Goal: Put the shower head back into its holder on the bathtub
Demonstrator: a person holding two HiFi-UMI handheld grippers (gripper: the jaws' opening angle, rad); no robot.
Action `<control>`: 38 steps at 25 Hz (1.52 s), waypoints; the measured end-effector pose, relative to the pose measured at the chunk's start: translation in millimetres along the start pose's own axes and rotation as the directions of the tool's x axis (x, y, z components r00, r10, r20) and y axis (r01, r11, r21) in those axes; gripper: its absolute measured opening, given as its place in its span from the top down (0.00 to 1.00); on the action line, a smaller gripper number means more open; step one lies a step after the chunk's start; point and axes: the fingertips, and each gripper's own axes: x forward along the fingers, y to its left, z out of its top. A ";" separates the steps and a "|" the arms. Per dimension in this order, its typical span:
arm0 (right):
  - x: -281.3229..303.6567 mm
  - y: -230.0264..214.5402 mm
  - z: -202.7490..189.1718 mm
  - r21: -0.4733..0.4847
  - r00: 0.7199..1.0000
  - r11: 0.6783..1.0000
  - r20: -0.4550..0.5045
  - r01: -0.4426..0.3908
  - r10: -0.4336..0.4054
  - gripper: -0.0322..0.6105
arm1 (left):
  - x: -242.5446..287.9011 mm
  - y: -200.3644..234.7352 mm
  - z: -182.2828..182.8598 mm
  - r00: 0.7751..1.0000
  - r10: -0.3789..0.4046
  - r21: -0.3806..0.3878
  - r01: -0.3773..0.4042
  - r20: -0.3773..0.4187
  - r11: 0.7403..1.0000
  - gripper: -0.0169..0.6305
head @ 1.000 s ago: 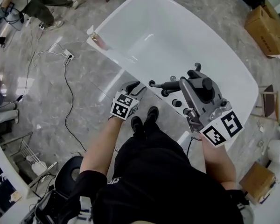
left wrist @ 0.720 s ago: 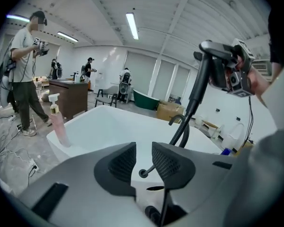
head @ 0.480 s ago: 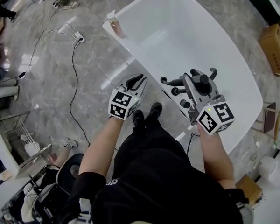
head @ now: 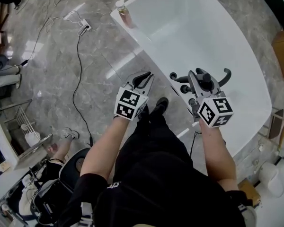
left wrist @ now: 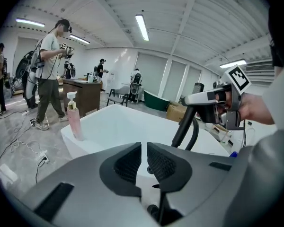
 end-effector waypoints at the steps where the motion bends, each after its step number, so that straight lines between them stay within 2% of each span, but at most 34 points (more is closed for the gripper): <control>1: 4.5 -1.2 -5.2 -0.001 1.000 1.000 -0.010 0.002 -0.002 0.74 | -1.1 -0.6 -2.8 1.000 -0.001 -0.002 0.001 -0.006 1.000 0.90; 17: 75.5 -28.1 -85.8 -0.016 0.979 0.996 -0.182 0.091 -0.092 0.73 | -7.8 18.6 -38.2 0.998 0.021 -0.074 -0.025 -0.058 0.997 0.90; 23: 101.1 -48.1 -120.1 0.012 0.967 0.990 -0.216 0.139 -0.133 0.73 | 7.0 38.9 -69.5 0.994 0.021 -0.102 -0.032 -0.103 0.994 0.90; 32: 108.3 -53.1 -153.7 0.075 0.956 0.985 -0.263 0.156 -0.131 0.69 | 14.7 39.5 -84.0 0.992 -0.005 -0.120 -0.011 -0.130 0.993 0.90; 38: 104.0 -43.0 -159.3 0.170 0.962 0.978 -0.264 0.121 -0.073 0.64 | 7.4 38.6 -86.0 0.989 -0.005 -0.105 -0.011 -0.146 0.994 0.90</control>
